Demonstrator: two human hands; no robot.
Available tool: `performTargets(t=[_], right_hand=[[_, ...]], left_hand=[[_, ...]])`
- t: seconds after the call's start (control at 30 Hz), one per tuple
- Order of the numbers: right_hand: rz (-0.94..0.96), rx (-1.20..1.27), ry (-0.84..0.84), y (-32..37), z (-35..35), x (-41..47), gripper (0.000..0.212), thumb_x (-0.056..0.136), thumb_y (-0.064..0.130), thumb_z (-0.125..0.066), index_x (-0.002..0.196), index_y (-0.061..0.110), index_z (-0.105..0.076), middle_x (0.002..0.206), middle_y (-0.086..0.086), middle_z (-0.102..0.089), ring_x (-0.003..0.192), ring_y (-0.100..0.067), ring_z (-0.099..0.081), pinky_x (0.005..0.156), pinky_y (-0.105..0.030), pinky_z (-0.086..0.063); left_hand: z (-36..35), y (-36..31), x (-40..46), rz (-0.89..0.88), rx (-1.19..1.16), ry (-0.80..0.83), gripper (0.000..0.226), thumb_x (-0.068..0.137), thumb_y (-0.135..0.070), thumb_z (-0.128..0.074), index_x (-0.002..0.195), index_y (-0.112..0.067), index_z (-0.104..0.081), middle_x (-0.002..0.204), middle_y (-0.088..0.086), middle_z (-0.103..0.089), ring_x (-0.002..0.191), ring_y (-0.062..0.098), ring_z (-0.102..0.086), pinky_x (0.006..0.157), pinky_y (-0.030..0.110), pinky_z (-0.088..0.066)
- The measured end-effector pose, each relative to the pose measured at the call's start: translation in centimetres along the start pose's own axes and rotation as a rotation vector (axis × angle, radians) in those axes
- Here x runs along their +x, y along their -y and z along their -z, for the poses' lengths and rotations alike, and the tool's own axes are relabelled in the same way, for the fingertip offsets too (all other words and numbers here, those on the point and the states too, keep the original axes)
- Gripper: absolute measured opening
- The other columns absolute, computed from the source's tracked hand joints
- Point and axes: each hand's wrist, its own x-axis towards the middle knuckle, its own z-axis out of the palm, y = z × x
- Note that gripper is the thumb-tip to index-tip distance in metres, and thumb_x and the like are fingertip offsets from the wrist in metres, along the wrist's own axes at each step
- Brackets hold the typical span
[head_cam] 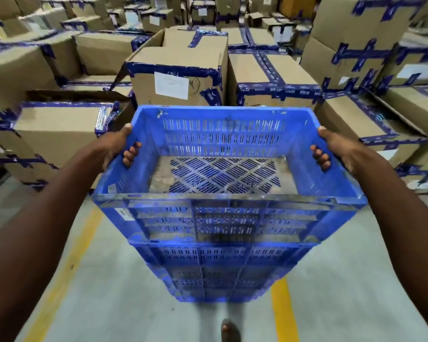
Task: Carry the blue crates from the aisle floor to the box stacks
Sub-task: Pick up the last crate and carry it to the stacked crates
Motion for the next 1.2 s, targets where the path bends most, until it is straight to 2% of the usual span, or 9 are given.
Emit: performTargets(t=[0.3, 0.47, 0.63, 0.73, 0.87, 0.97, 1.03, 1.13, 1.2], right_hand=[[0.121, -0.089, -0.12, -1.5, 0.2, -1.2, 0.064, 0.103, 0.06, -0.035, 0.078, 0.004, -0.057, 0.061, -0.009, -0.05, 0.034, -0.016, -0.046, 0.034, -0.02, -0.037], [0.236, -0.258, -0.257, -3.0, 1.6, -3.8, 0.06, 0.086, 0.055, -0.056, 0.102, 0.001, -0.073, 0.098, -0.019, -0.074, 0.078, -0.035, -0.07, 0.074, -0.046, -0.058], [0.325, -0.12, -0.247, -7.8, 0.7, -12.3, 0.023, 0.107, 0.029, -0.046, 0.102, 0.02, -0.066, 0.095, 0.004, -0.071, 0.072, -0.013, -0.067, 0.06, -0.025, -0.053], [0.35, 0.032, -0.223, -11.3, 0.4, -15.3, 0.024, 0.107, 0.04, -0.043, 0.116, 0.031, -0.063, 0.103, 0.012, -0.071, 0.084, -0.005, -0.07, 0.068, -0.03, -0.053], [0.356, 0.093, -0.241, -13.8, 0.1, -16.1, 0.036, 0.1, 0.059, -0.042, 0.124, 0.04, -0.061, 0.123, 0.005, -0.068, 0.109, -0.018, -0.065, 0.075, -0.041, -0.052], [0.38, 0.042, -0.263, -13.6, -0.4, -16.6, 0.045, 0.1, 0.063, -0.04, 0.126, 0.035, -0.062, 0.123, -0.004, -0.07, 0.103, -0.022, -0.067, 0.075, -0.043, -0.054], [0.441, -0.028, -0.271, -13.1, -0.5, -17.4, 0.042, 0.103, 0.058, -0.037, 0.123, 0.032, -0.063, 0.127, -0.009, -0.069, 0.098, -0.02, -0.065, 0.074, -0.035, -0.05], [0.561, -0.304, -0.388, -12.4, -0.2, -19.1, 0.05, 0.108, 0.042, -0.035, 0.148, 0.013, -0.045, 0.146, -0.014, -0.053, 0.126, -0.029, -0.055, 0.088, -0.031, -0.04], [0.685, -0.556, -0.458, -12.0, -0.2, -20.7, 0.065, 0.106, 0.05, -0.034, 0.159, 0.013, -0.026, 0.16, -0.014, -0.036, 0.146, -0.033, -0.036, 0.111, -0.043, -0.034]], left_hand=[[0.7, 1.7, -0.6, -0.109, -0.002, -0.016, 0.058, 0.102, -0.058, -0.024, 0.082, -0.01, -0.048, 0.042, -0.002, -0.042, 0.027, 0.009, -0.031, 0.031, 0.013, -0.029], [0.7, 3.0, -3.8, -0.288, 0.019, -0.103, 0.038, 0.107, -0.033, -0.035, 0.11, 0.0, -0.055, 0.069, 0.01, -0.062, 0.04, 0.009, -0.054, 0.044, 0.018, -0.048], [0.8, 7.8, -9.3, -0.502, 0.145, -0.281, 0.029, 0.105, -0.028, -0.045, 0.113, -0.01, -0.066, 0.088, 0.004, -0.069, 0.047, -0.002, -0.057, 0.046, 0.003, -0.038], [1.6, 12.1, -10.0, -0.44, -0.117, -0.16, 0.032, 0.101, -0.042, -0.049, 0.107, -0.017, -0.069, 0.11, 0.001, -0.074, 0.065, -0.003, -0.067, 0.075, 0.024, -0.053], [-0.9, 14.4, -13.4, -0.525, -0.176, -0.266, 0.036, 0.104, -0.048, -0.038, 0.105, -0.025, -0.066, 0.102, -0.01, -0.073, 0.083, 0.001, -0.068, 0.073, 0.02, -0.055], [-1.1, 14.1, -14.2, -0.535, -0.104, -0.342, 0.056, 0.093, -0.07, -0.041, 0.108, -0.023, -0.068, 0.117, 0.009, -0.069, 0.104, 0.027, -0.065, 0.093, 0.044, -0.053], [-1.8, 13.4, -15.3, -0.531, 0.012, -0.411, 0.065, 0.09, -0.076, -0.038, 0.104, -0.019, -0.066, 0.113, 0.016, -0.068, 0.1, 0.031, -0.063, 0.09, 0.047, -0.05], [-3.2, 12.2, -18.0, -0.622, 0.252, -0.511, 0.047, 0.102, -0.054, -0.03, 0.096, -0.016, -0.057, 0.108, 0.022, -0.061, 0.098, 0.031, -0.057, 0.082, 0.042, -0.043], [-4.5, 11.4, -19.3, -0.707, 0.403, -0.534, 0.073, 0.093, -0.068, -0.024, 0.125, -0.008, -0.052, 0.129, 0.025, -0.055, 0.121, 0.041, -0.052, 0.099, 0.055, -0.042]])
